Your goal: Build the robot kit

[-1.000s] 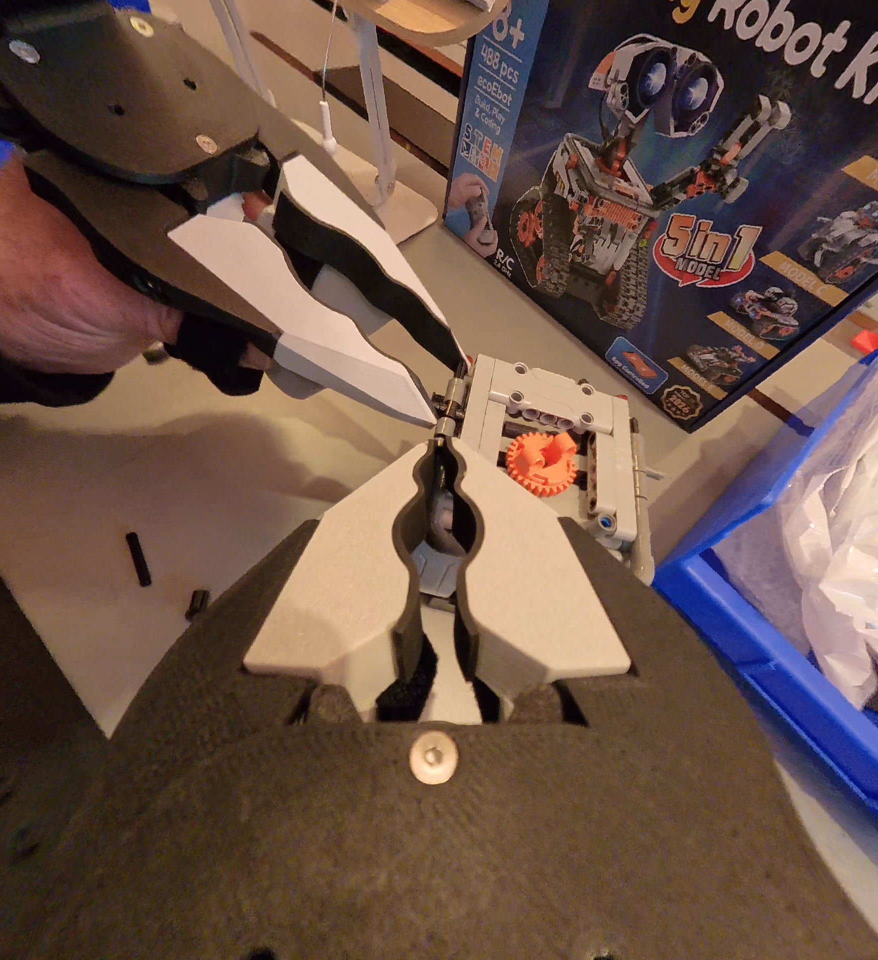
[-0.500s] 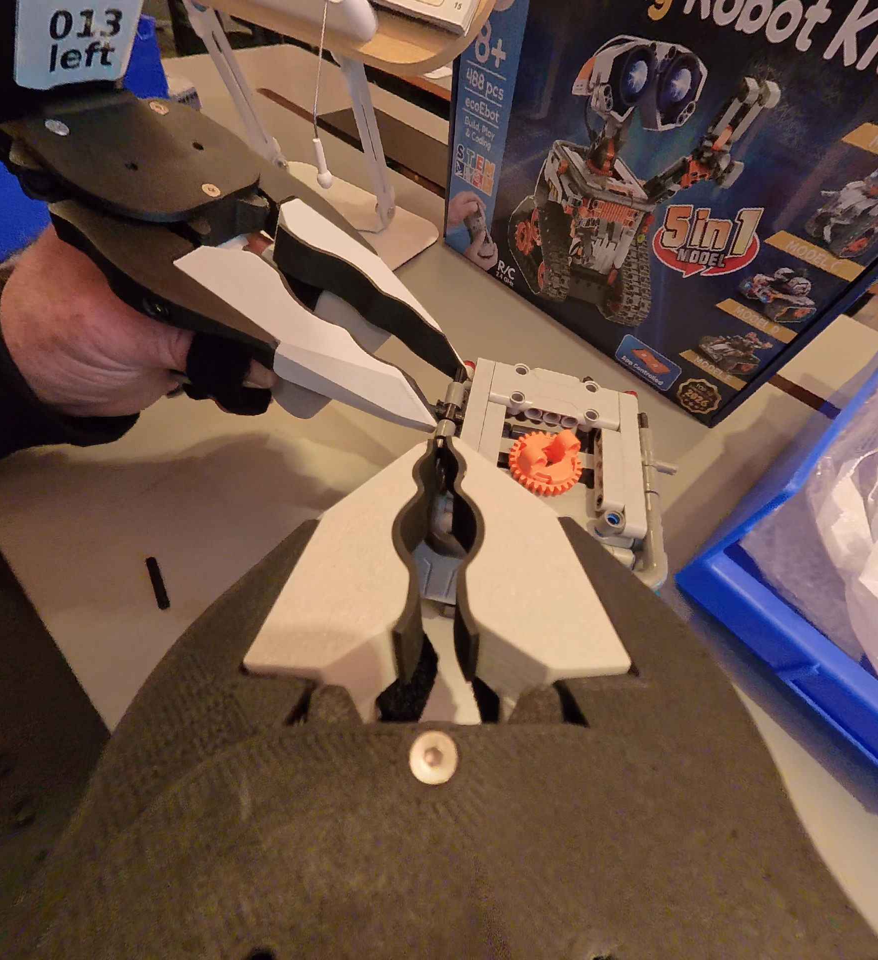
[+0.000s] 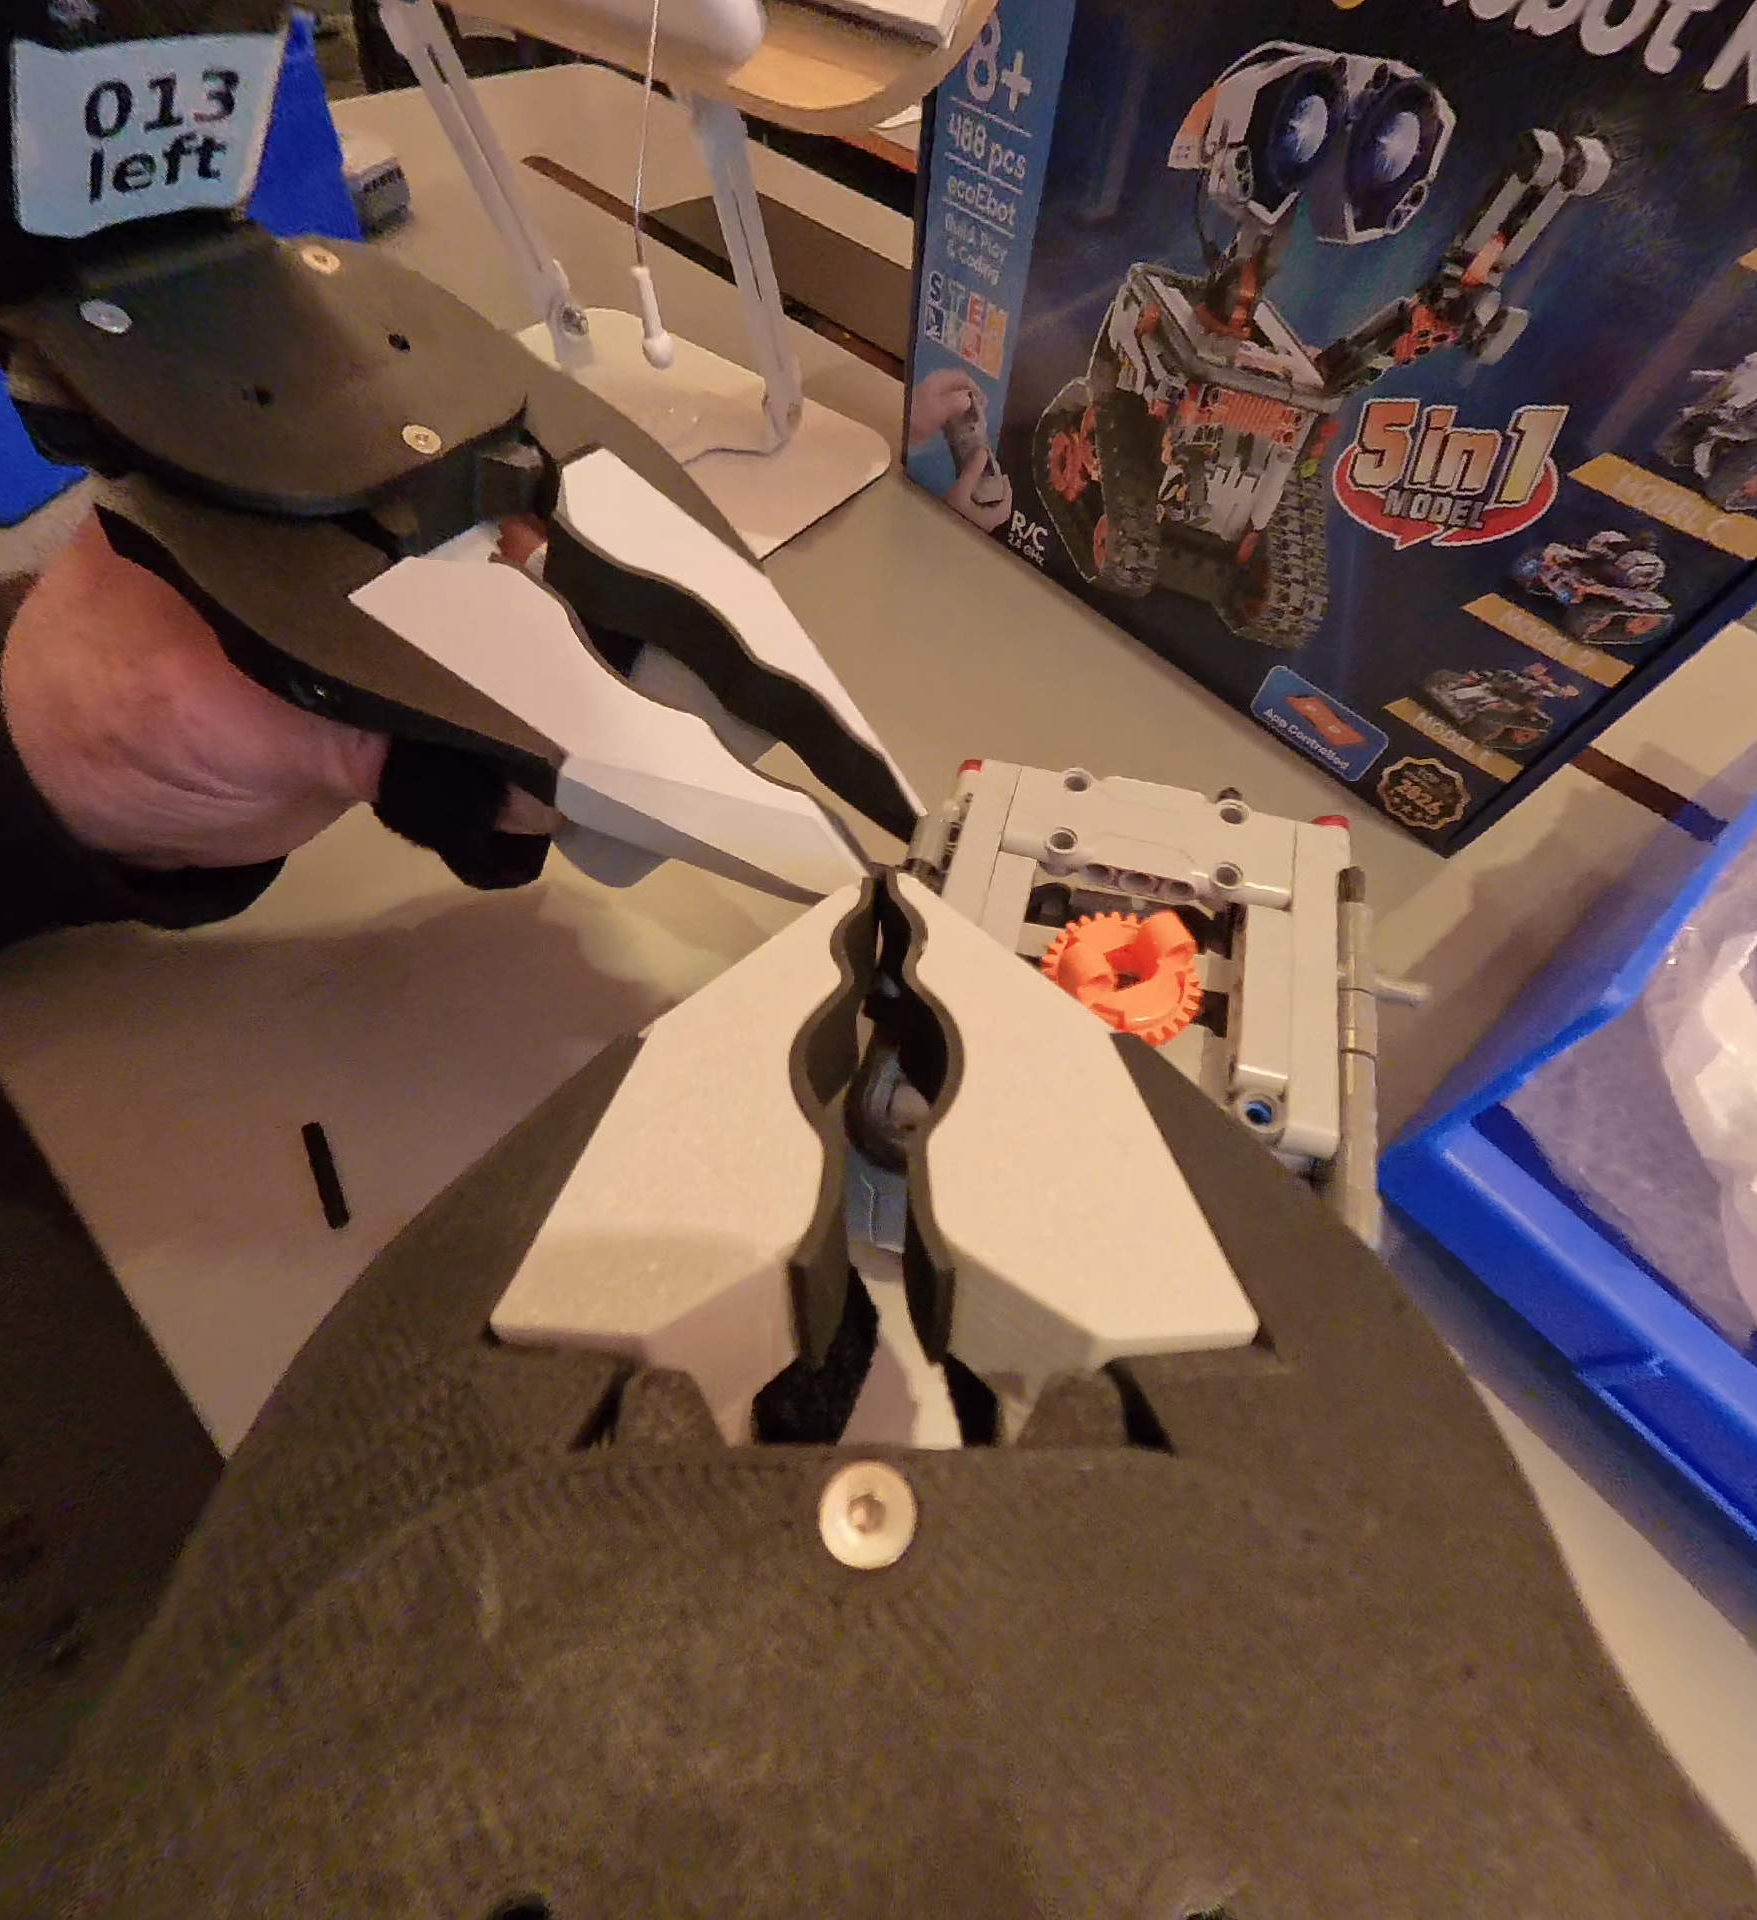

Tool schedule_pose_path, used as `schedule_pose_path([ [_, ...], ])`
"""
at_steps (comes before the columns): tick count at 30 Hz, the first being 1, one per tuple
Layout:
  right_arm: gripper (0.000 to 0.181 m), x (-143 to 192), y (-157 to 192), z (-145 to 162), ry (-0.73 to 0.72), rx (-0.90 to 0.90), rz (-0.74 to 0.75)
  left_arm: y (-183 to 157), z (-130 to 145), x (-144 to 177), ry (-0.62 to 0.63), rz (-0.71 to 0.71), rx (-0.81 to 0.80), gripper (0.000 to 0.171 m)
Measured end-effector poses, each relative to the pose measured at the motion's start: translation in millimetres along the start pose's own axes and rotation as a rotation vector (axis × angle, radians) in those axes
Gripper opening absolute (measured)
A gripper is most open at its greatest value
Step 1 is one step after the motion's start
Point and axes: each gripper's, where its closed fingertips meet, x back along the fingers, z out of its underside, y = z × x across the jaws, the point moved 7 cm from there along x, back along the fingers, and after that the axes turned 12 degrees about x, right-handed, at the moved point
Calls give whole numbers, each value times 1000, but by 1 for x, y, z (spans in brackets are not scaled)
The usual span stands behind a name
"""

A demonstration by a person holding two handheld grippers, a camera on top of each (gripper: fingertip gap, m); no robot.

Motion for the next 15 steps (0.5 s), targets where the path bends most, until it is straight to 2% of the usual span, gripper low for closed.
schedule_pose_path([
  [5,1,19,-2,6,17,-15,13,0,-2,-1,-5,15,-1,16],
  [7,6,21,-1,7,34,9,23,0,0,-3,6,25,3,16],
  [15,3,21,-1,9,56,72,78,-1,-4,-3,-1,38,-26,28],
])
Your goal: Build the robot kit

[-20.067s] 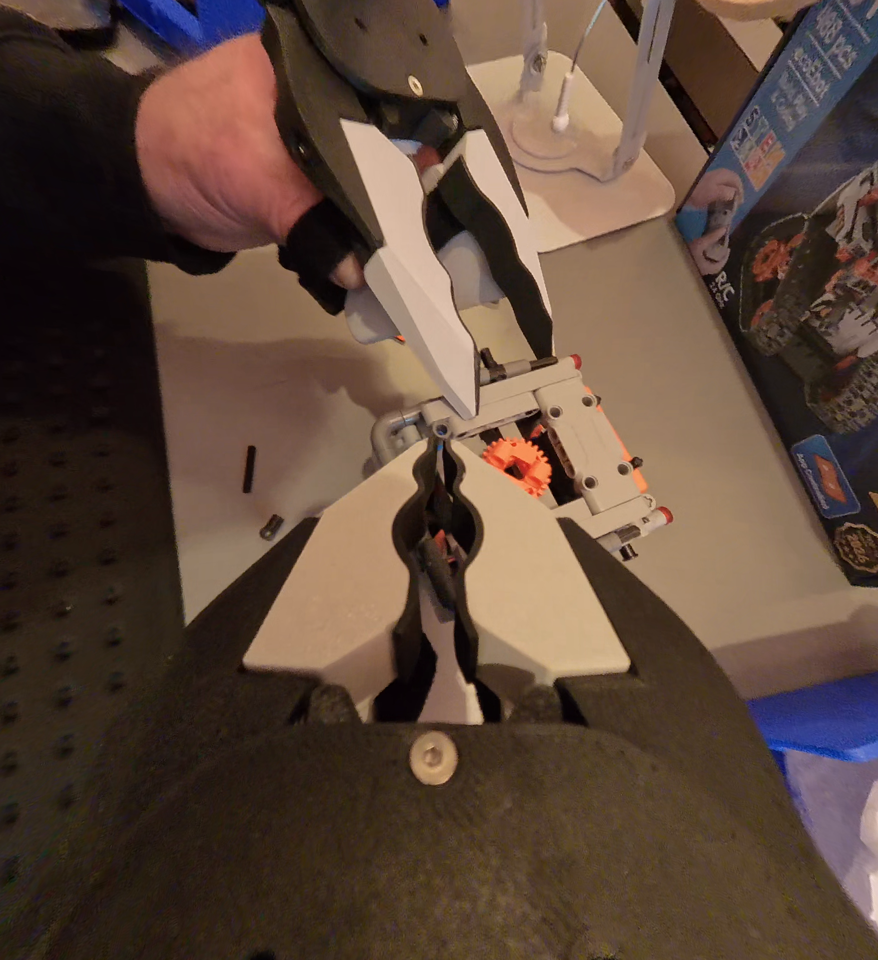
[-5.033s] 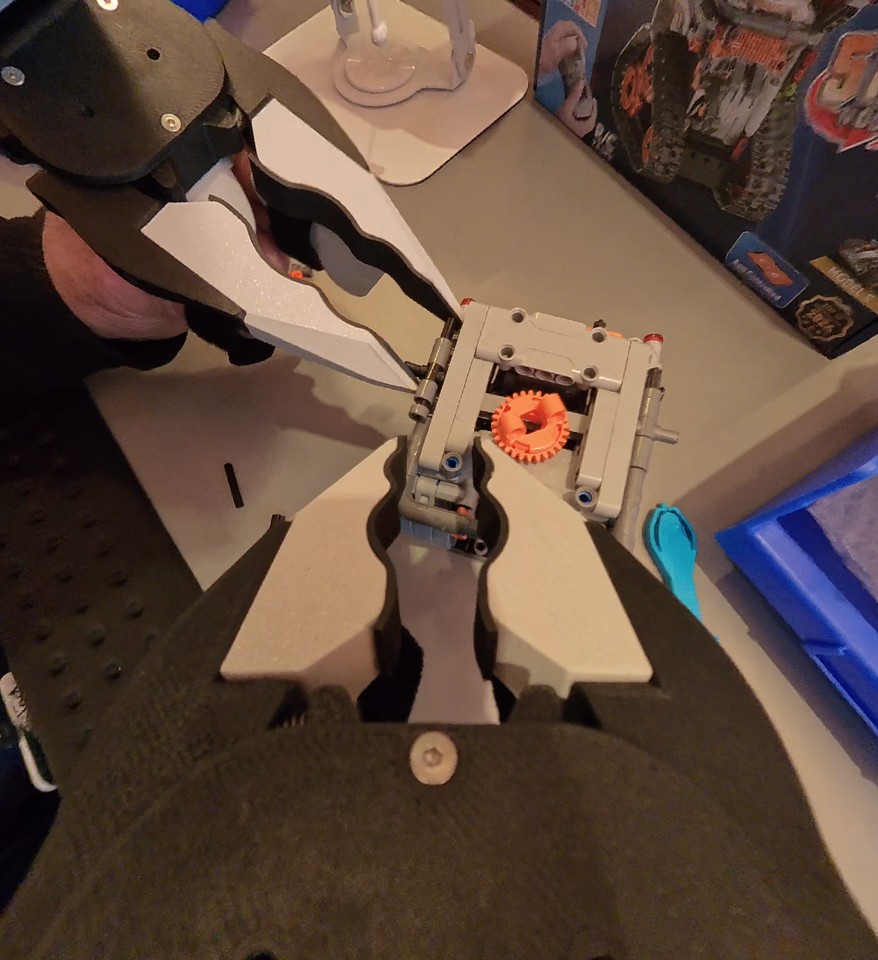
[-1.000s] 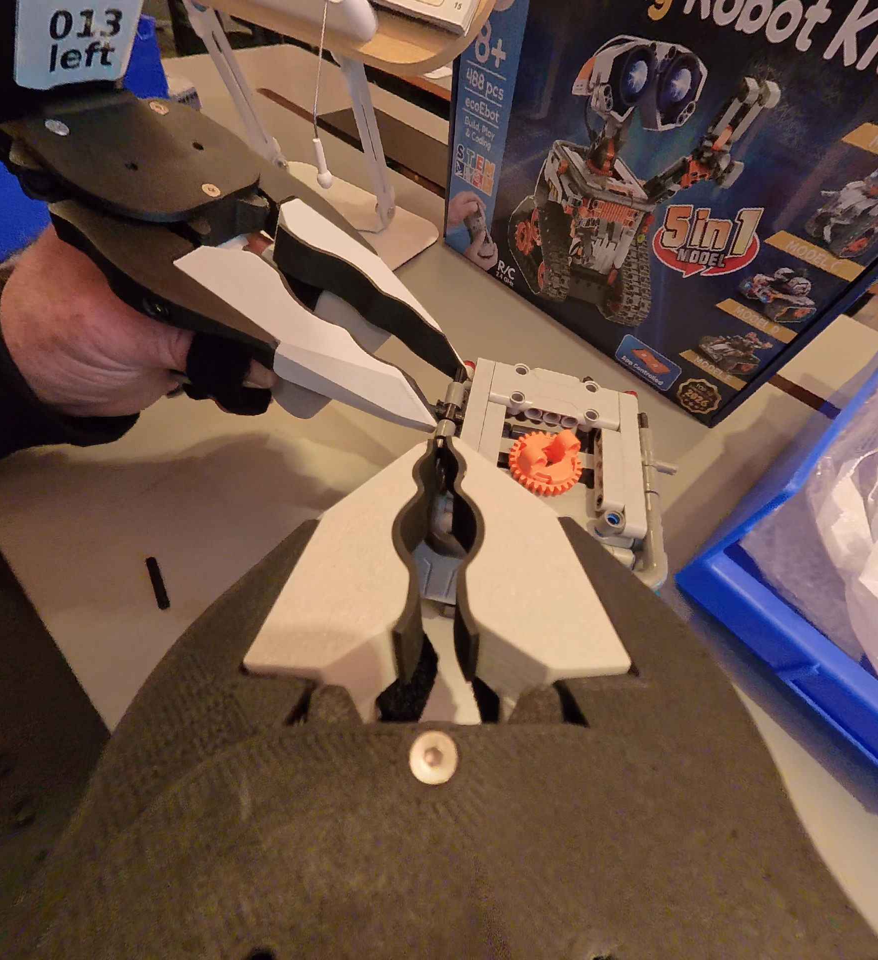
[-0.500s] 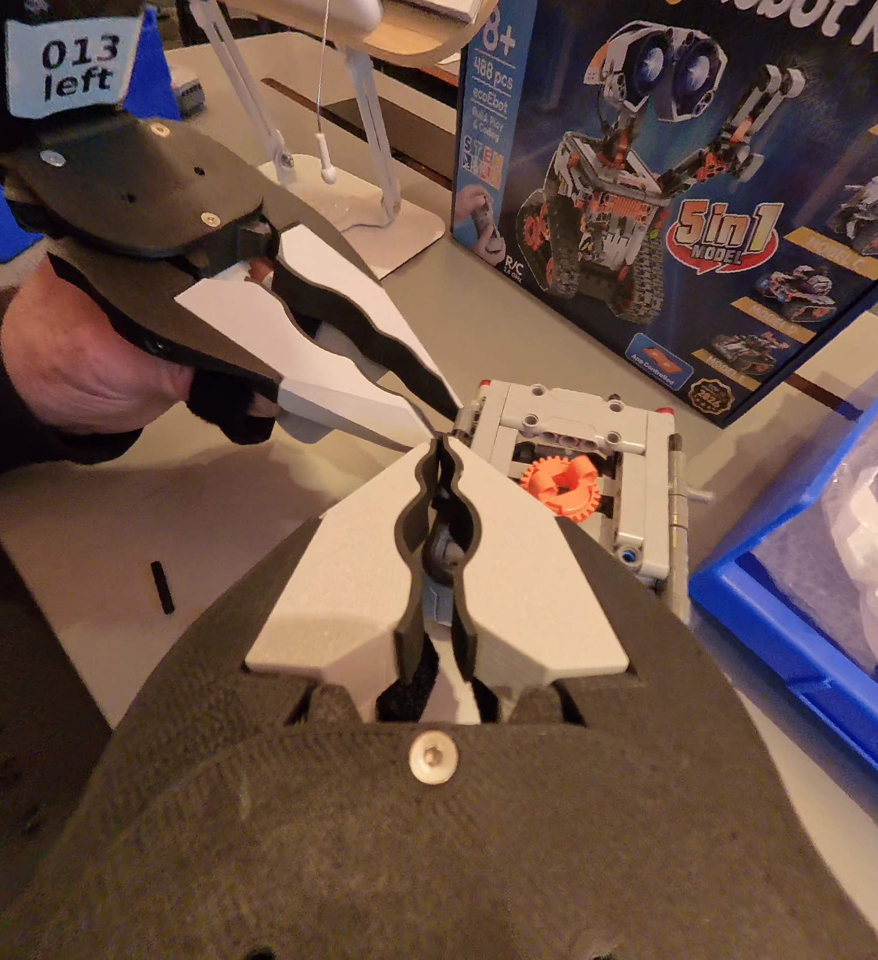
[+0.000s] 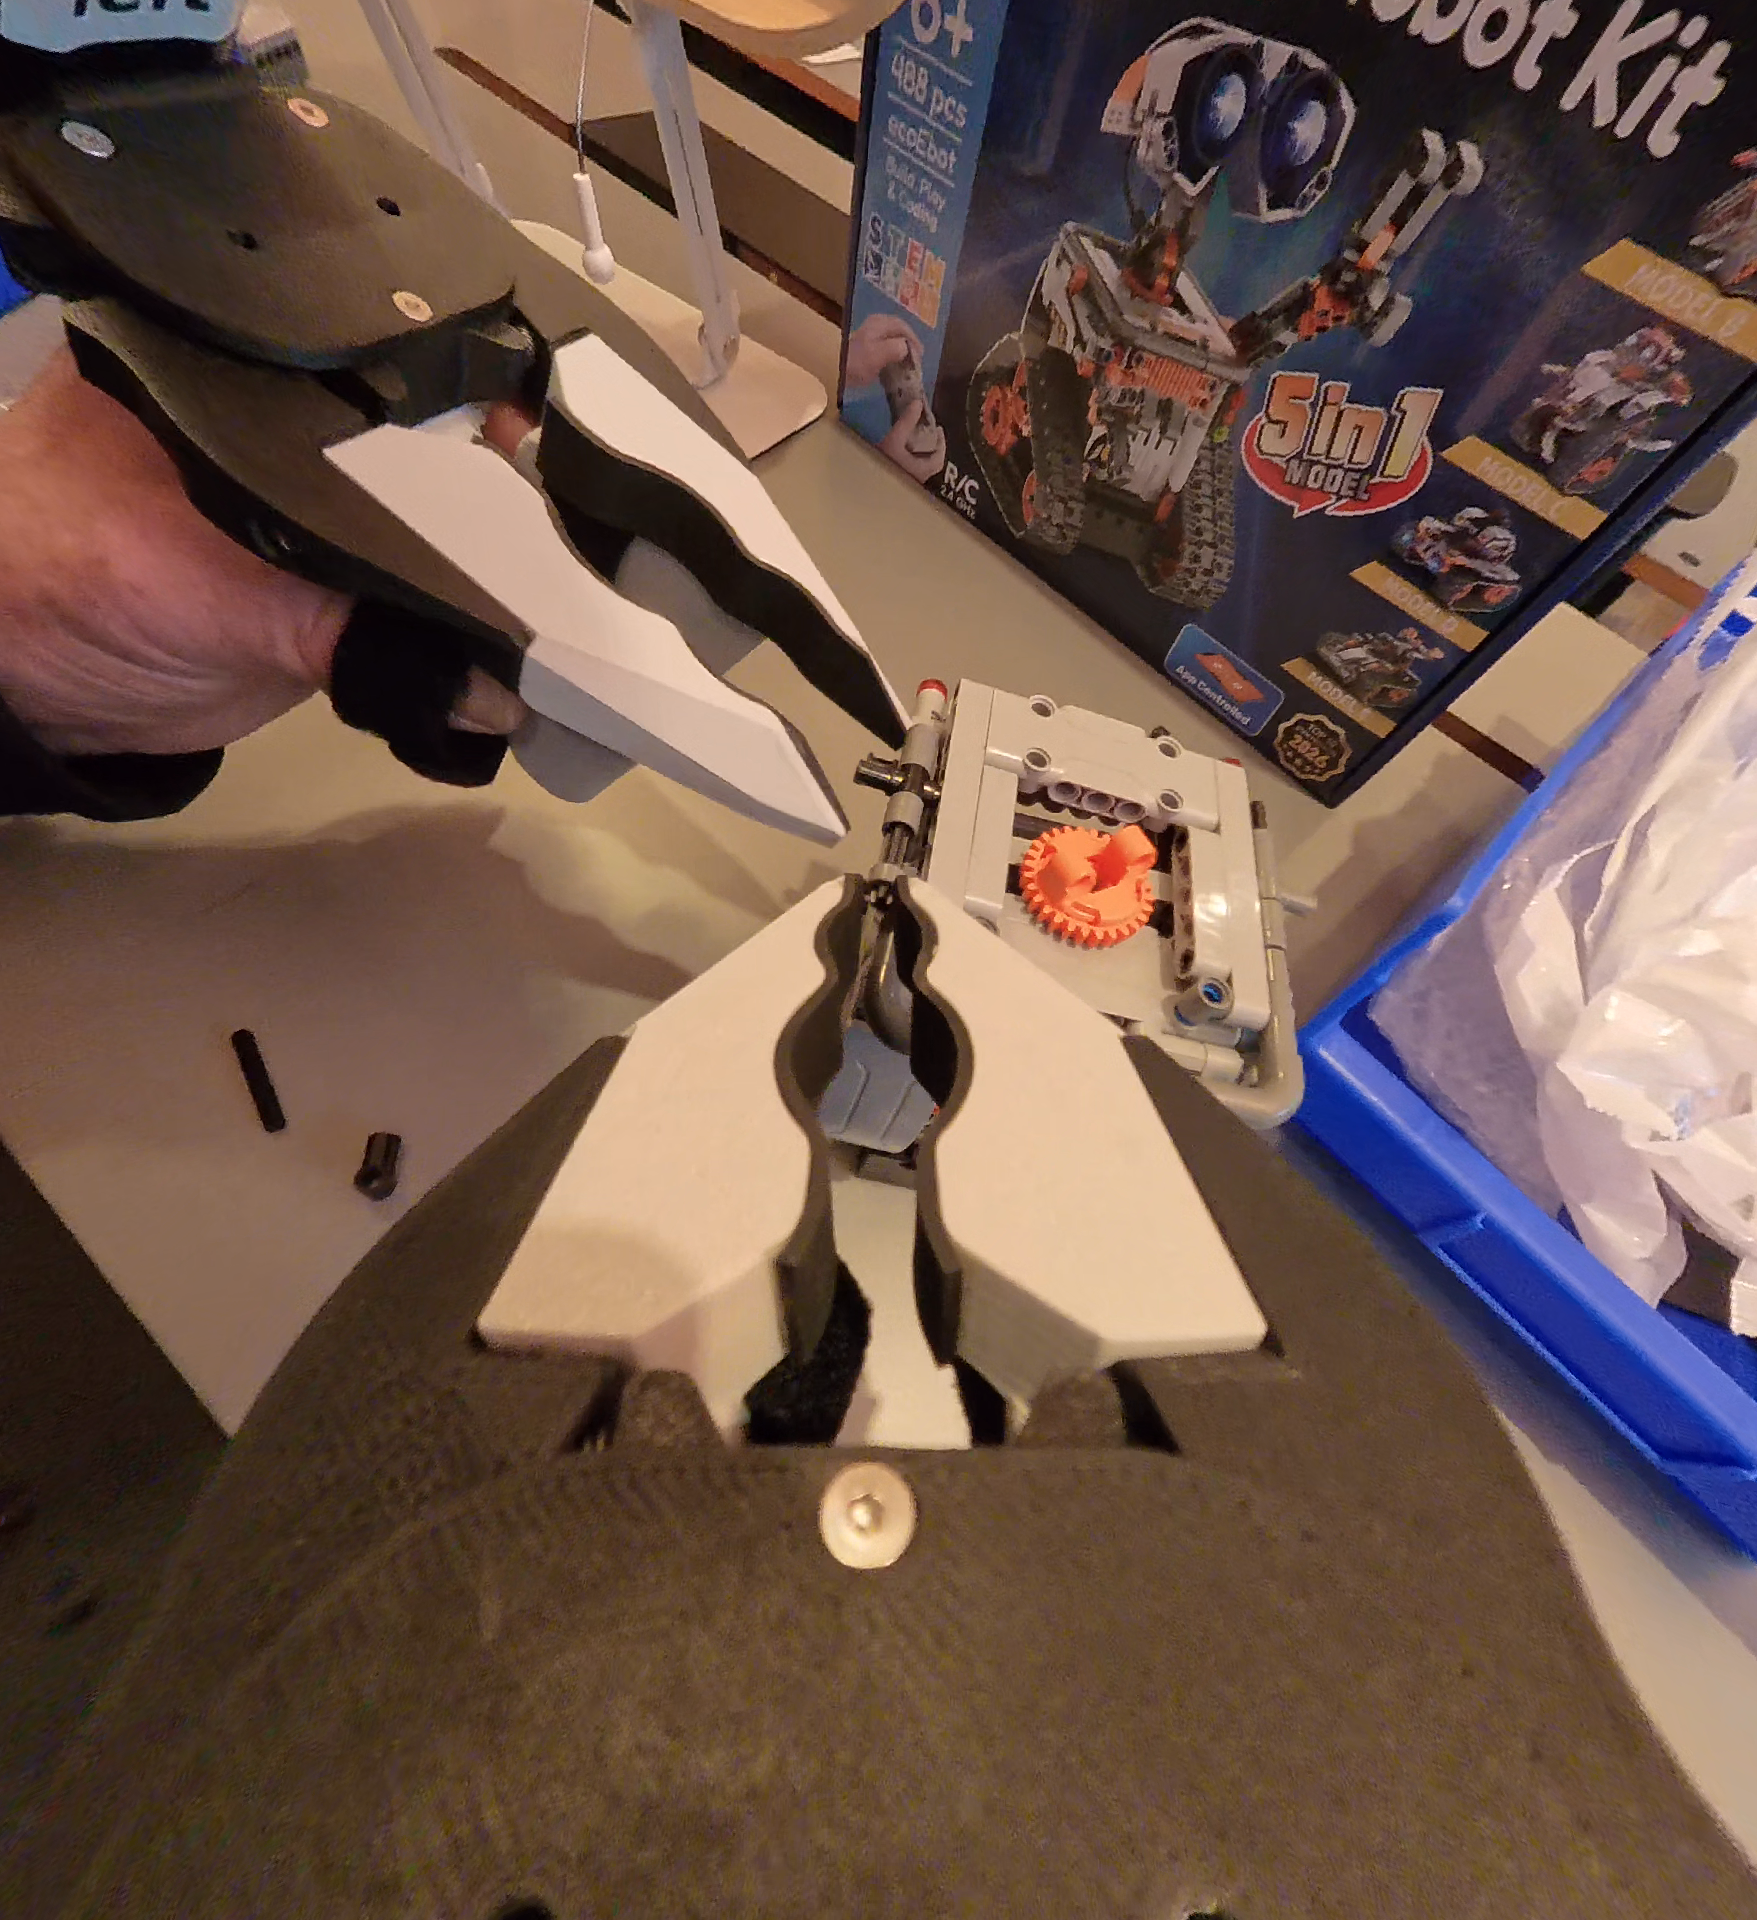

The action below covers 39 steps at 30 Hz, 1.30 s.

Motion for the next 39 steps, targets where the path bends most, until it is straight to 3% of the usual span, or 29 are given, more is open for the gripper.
schedule_pose_path([
  [20,0,0,-4,3,-14,-25,13,1,-4,-8,36,14,-18,15],
  [21,0,0,-5,3,-15,-28,12,1,-4,-8,40,18,-17,13],
  [22,0,-2,-6,4,-11,-27,21,-9,-3,-10,49,100,-25,0],
  [24,0,-2,-10,5,-3,-24,16,-13,0,-14,66,35,-105,0],
  [30,0,5,-17,8,-6,-33,-9,-16,-8,-5,44,63,-98,4],
  [34,0,14,-20,13,-17,-34,-20,-4,-12,5,35,64,-72,17],
  [39,0,13,-19,15,-21,-20,-23,-7,-12,-8,72,15,-102,28],
])
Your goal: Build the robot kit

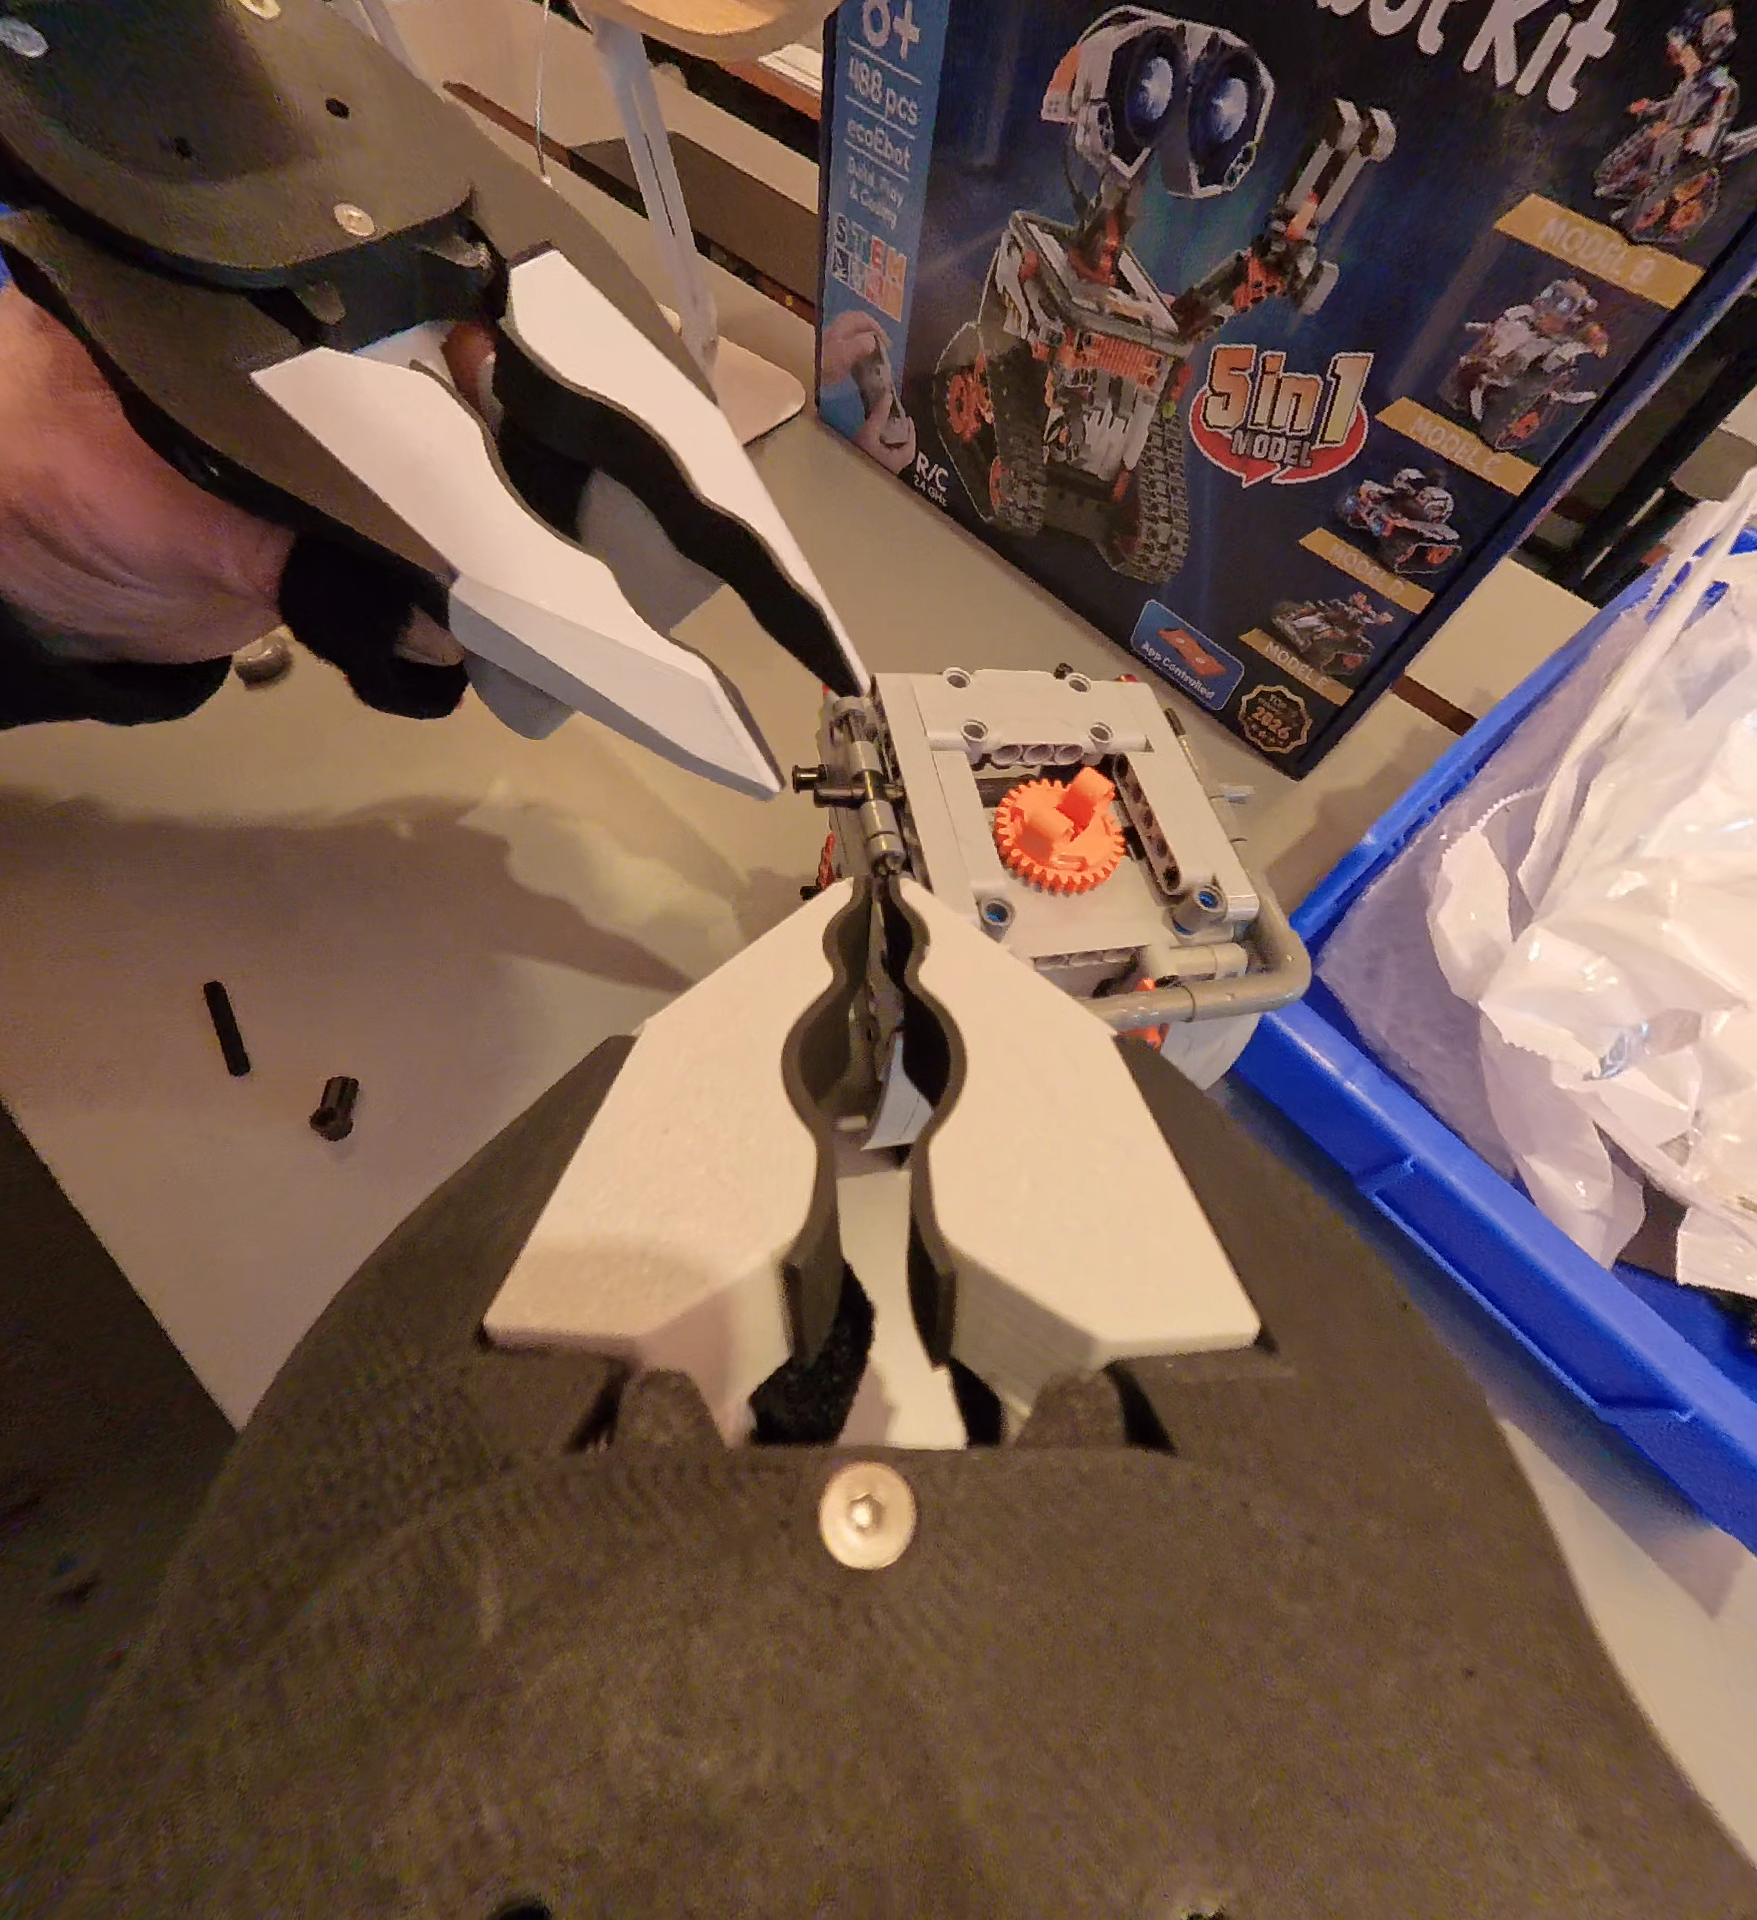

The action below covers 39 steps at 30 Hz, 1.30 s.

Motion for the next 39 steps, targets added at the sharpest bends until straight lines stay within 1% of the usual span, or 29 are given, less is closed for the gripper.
schedule_pose_path([
  [3,0,0,-1,-2,-18,11,16,0,2,-3,5,-31,2,26],
  [5,1,-1,-1,0,-4,24,18,-1,0,-2,-10,-16,17,28],
  [6,0,-2,-1,1,2,36,22,-1,-1,-1,-21,-12,20,27],
  [8,0,-4,0,0,3,47,11,-2,1,-4,-3,-23,6,27],
  [11,0,-6,-2,-2,-8,56,16,-3,1,-5,-11,-40,0,26],
  [12,1,-6,-2,-3,-10,62,17,-3,1,-5,-15,-38,6,23],
  [21,0,-11,-7,-2,-8,93,-36,-1,2,-8,-28,-63,24,22],
  [22,0,-11,-8,-2,-11,84,-46,0,2,-8,-26,-66,26,21],
  [23,0,-12,-8,-2,-16,78,-54,2,2,-8,-29,-87,30,14],
  [25,0,-13,-9,-2,-22,69,-65,3,2,-9,-30,-94,29,12],
  [27,0,-15,-9,-3,-27,61,-76,3,1,-10,-35,-85,42,15],
  [29,0,-16,-8,-2,-24,66,-78,-1,2,-12,-27,-70,32,8],
  [31,0,-15,-11,-1,-15,79,-58,-2,2,-14,-16,-99,-34,8],
  [33,0,-17,-9,-2,-12,70,-87,2,2,-14,-3,-90,-16,6],
  [34,0,-15,-9,-4,-22,65,-91,3,3,-14,-2,-72,-1,7],
  [36,1,-4,-17,-6,-45,45,-60,4,2,-11,-20,-82,5,18],
  [39,5,11,-26,10,4,4,-66,6,-2,-4,-32,-59,41,30],
])
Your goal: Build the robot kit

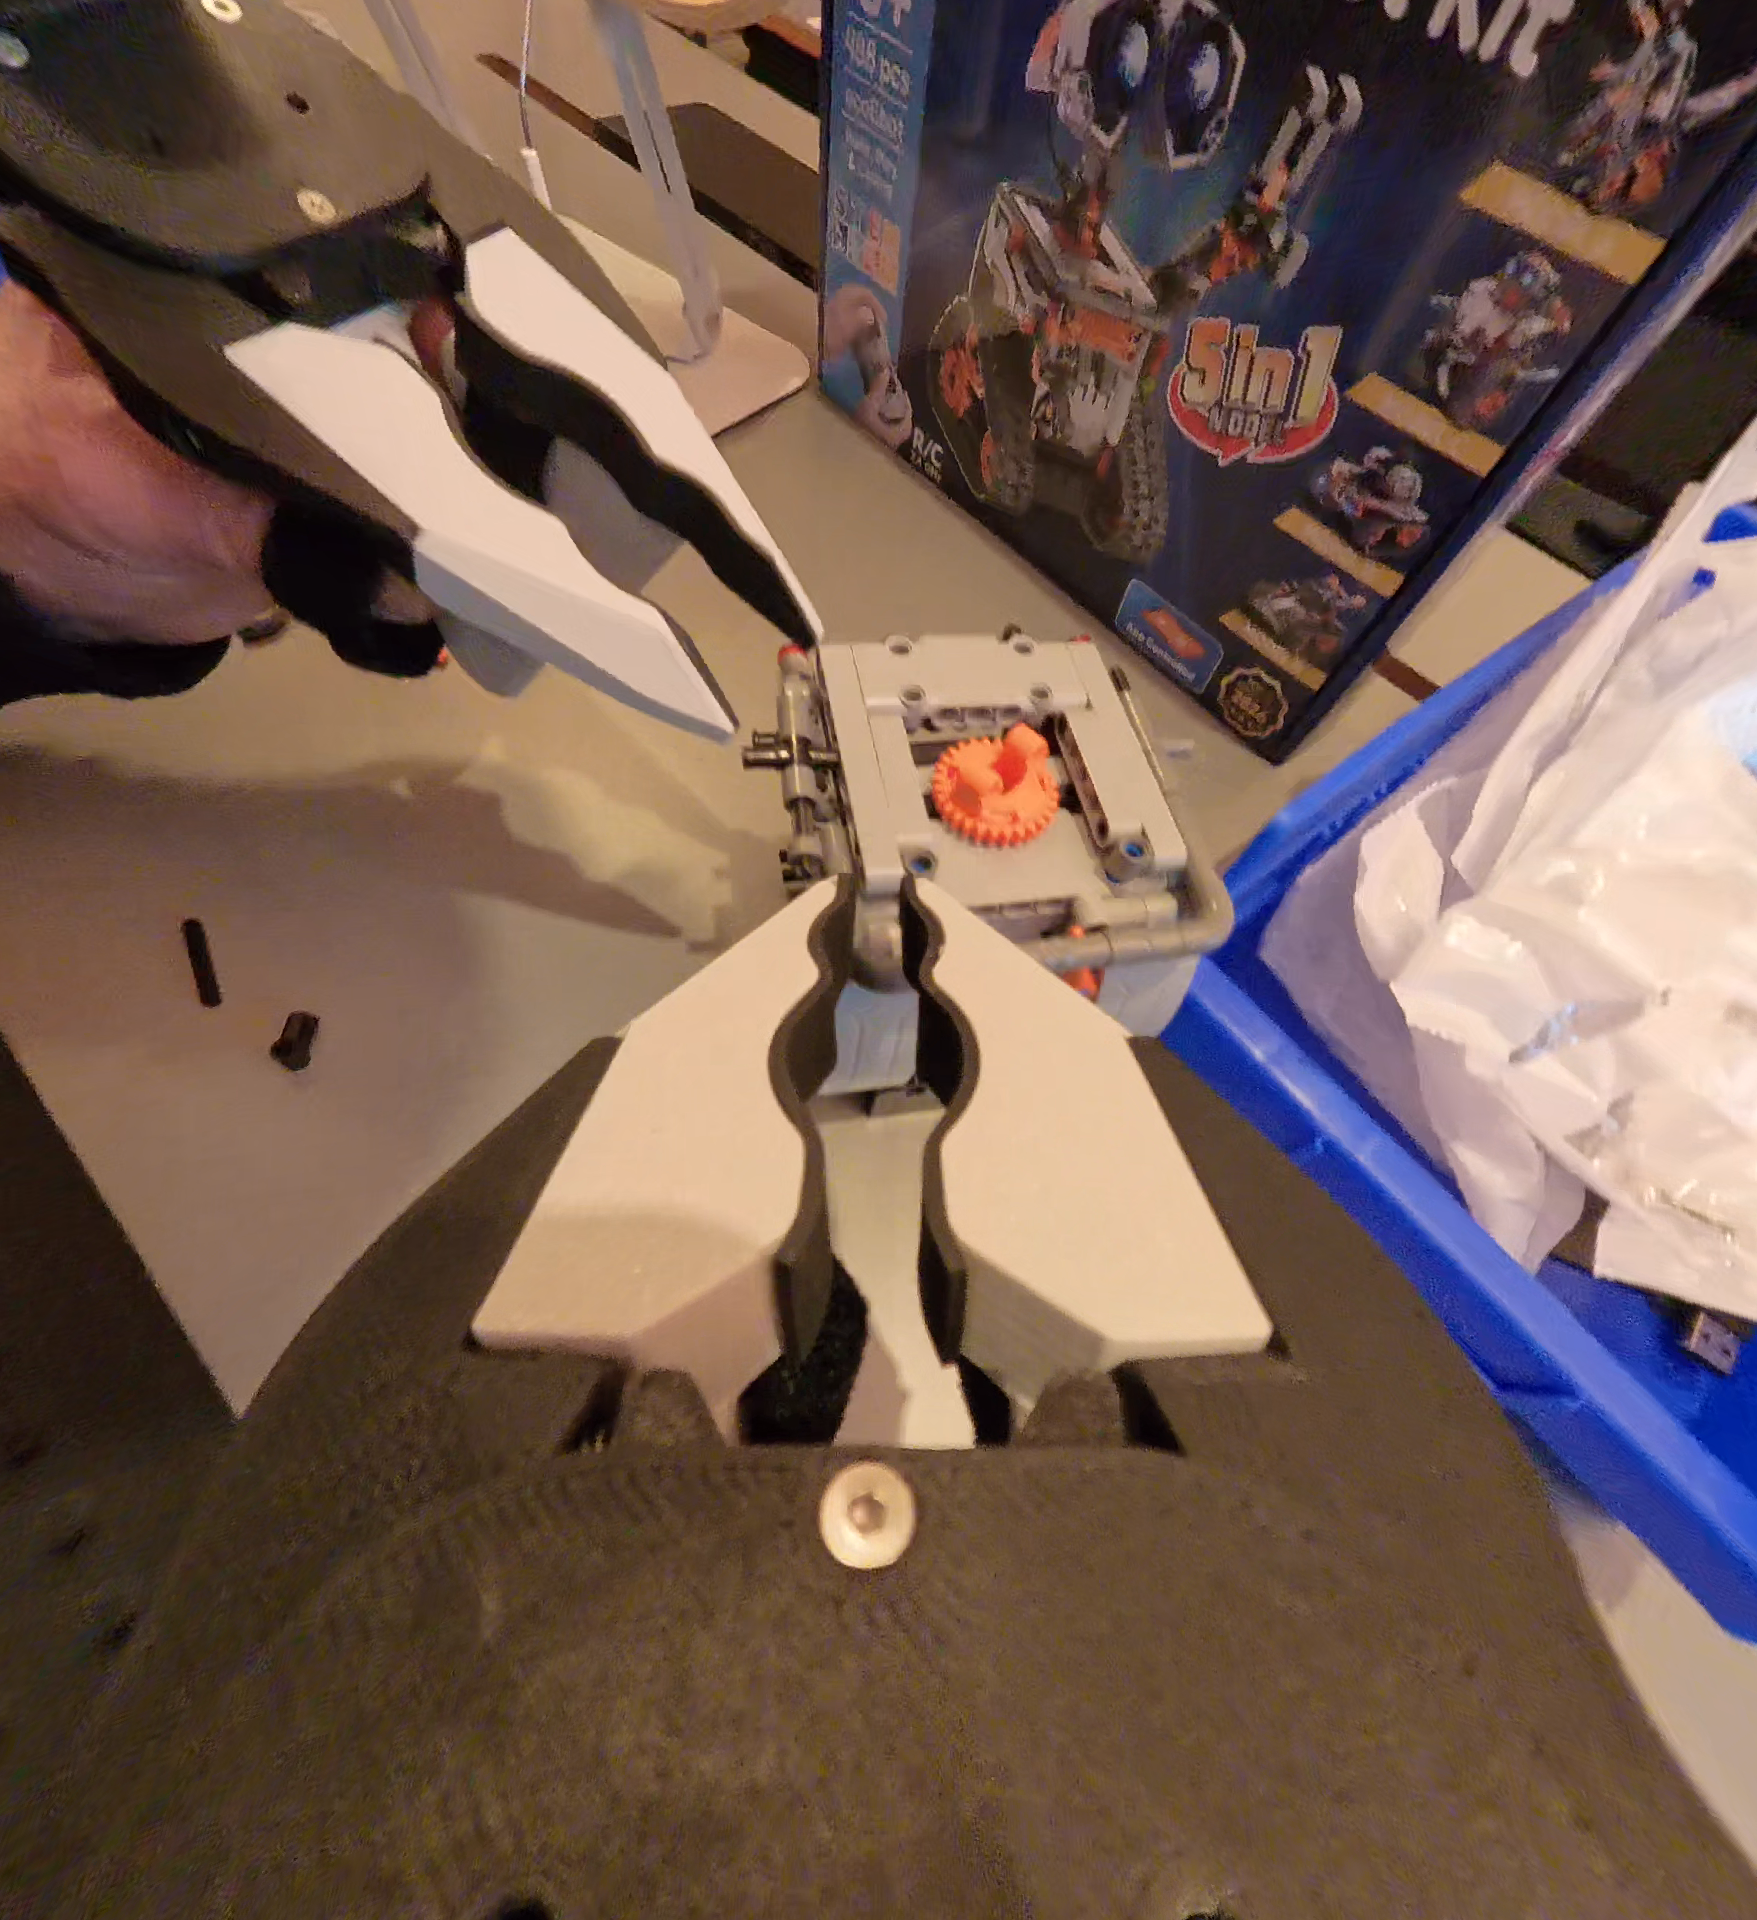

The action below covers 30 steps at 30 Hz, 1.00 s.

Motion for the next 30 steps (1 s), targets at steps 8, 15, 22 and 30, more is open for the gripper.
schedule_pose_path([
  [8,15,-9,9,4,92,212,42,-21,-10,-12,22,-45,-246,34],
  [15,7,-16,8,3,105,249,-4,-21,-7,-28,67,-116,-382,28],
  [22,4,-12,1,4,94,236,-96,-14,-6,-24,43,-90,-348,20],
  [30,4,-3,-6,6,49,202,-151,-10,-6,-23,45,-71,-332,18],
])
